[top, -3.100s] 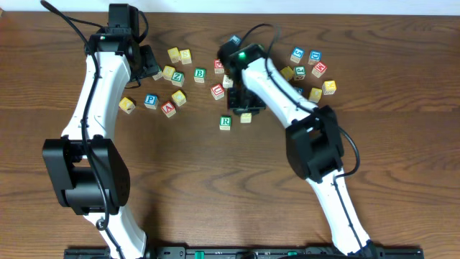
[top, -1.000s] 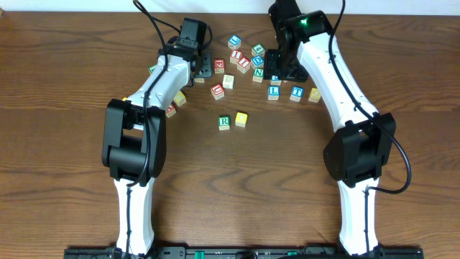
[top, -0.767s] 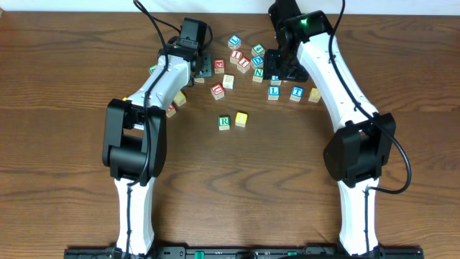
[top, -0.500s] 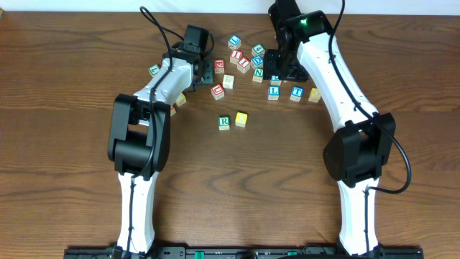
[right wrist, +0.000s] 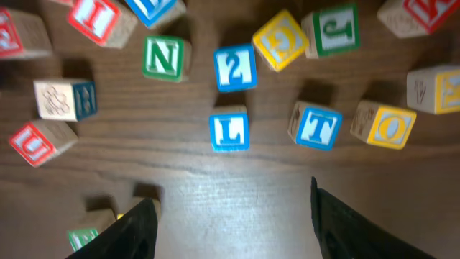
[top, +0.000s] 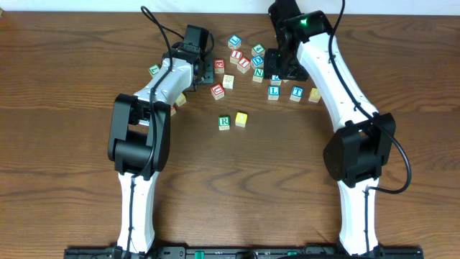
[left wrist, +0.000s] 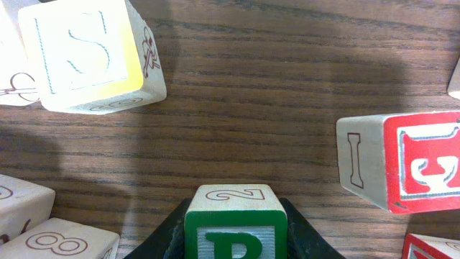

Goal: Spell out ROBOT
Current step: 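Lower the left gripper and grasp the green B block, then carry the B block and place it right of the O block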

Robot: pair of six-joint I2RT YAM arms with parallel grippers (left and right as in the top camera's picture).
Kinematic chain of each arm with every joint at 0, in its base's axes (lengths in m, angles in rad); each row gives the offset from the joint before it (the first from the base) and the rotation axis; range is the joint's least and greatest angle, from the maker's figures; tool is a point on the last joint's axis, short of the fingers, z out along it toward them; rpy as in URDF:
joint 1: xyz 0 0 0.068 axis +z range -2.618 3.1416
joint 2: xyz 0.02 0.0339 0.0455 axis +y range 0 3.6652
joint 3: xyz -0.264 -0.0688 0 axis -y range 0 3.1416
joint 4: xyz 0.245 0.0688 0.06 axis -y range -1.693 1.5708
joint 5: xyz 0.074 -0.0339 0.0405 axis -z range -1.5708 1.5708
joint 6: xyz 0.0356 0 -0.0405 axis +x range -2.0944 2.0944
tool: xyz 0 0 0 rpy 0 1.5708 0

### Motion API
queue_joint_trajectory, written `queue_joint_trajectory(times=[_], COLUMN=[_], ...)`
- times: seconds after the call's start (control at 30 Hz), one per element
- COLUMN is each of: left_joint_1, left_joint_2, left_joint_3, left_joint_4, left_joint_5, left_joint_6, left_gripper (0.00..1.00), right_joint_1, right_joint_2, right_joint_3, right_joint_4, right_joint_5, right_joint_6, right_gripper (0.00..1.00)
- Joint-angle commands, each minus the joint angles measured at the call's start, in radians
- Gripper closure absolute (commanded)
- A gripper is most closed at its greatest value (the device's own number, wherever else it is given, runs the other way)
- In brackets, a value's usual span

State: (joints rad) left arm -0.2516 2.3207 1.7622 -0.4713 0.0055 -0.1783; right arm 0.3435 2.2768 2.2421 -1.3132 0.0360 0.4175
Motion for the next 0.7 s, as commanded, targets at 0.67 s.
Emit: queue_joint_trajectory(times=[0.67], left_joint_1=[-0.24], left_joint_2=[-0.227], left_joint_3=[-0.034], left_joint_4=[-0.353], left_joint_5=[0.01], left_joint_6=[-0.144], left_gripper=[0.72], right_joint_1=[-0.153], right_joint_2=[-0.008], right_joint_3=[0.008], right_joint_4=[0.129], right_joint_5=[0.025], right_joint_6=[0.016], right_gripper=[0.27])
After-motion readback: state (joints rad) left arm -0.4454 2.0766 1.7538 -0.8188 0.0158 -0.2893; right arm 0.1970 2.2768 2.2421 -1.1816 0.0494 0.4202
